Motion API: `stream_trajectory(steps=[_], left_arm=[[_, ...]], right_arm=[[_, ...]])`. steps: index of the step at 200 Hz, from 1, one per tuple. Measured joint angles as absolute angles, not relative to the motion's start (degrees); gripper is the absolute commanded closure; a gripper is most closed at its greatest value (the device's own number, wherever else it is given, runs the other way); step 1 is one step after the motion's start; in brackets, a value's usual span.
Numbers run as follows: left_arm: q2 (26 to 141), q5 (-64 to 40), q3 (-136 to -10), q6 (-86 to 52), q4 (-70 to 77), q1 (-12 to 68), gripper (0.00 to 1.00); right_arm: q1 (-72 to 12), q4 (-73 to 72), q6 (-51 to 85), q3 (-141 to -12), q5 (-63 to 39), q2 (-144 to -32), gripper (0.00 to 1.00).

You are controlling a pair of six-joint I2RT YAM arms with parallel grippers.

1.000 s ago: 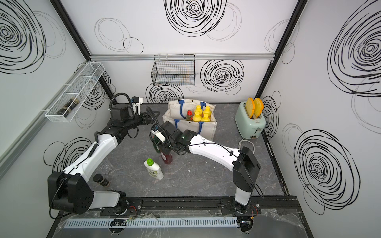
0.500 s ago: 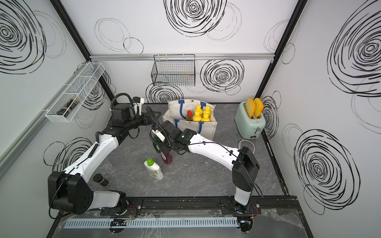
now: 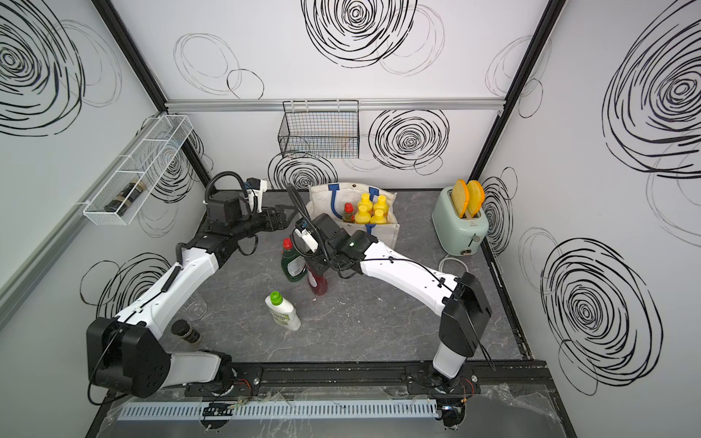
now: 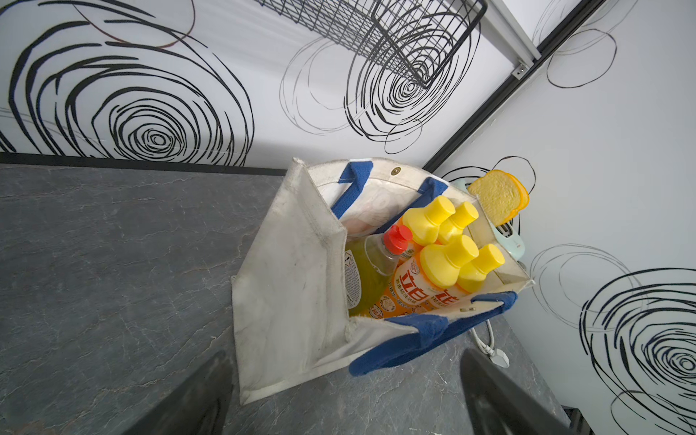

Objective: Pack dish soap into the shopping bag
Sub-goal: Pick up the bottle of dish soap at the center of the board.

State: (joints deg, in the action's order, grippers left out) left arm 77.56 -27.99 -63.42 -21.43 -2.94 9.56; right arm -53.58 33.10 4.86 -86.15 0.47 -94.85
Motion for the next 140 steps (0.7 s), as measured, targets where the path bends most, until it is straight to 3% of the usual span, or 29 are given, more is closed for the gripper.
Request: stream_trajectory(steps=[69, 140], left_arm=[[77.34, -27.57, -63.42, -20.73, -3.29, 11.11, 0.04], [77.14, -26.94, -63.42, -20.05, -3.60, 12.45, 0.04]], right_arm=[[-50.37, 36.40, 3.97, -88.86, 0.40, -92.01, 1.00], [-46.70, 43.72, 2.50, -104.75, 0.38, -92.36, 1.00]])
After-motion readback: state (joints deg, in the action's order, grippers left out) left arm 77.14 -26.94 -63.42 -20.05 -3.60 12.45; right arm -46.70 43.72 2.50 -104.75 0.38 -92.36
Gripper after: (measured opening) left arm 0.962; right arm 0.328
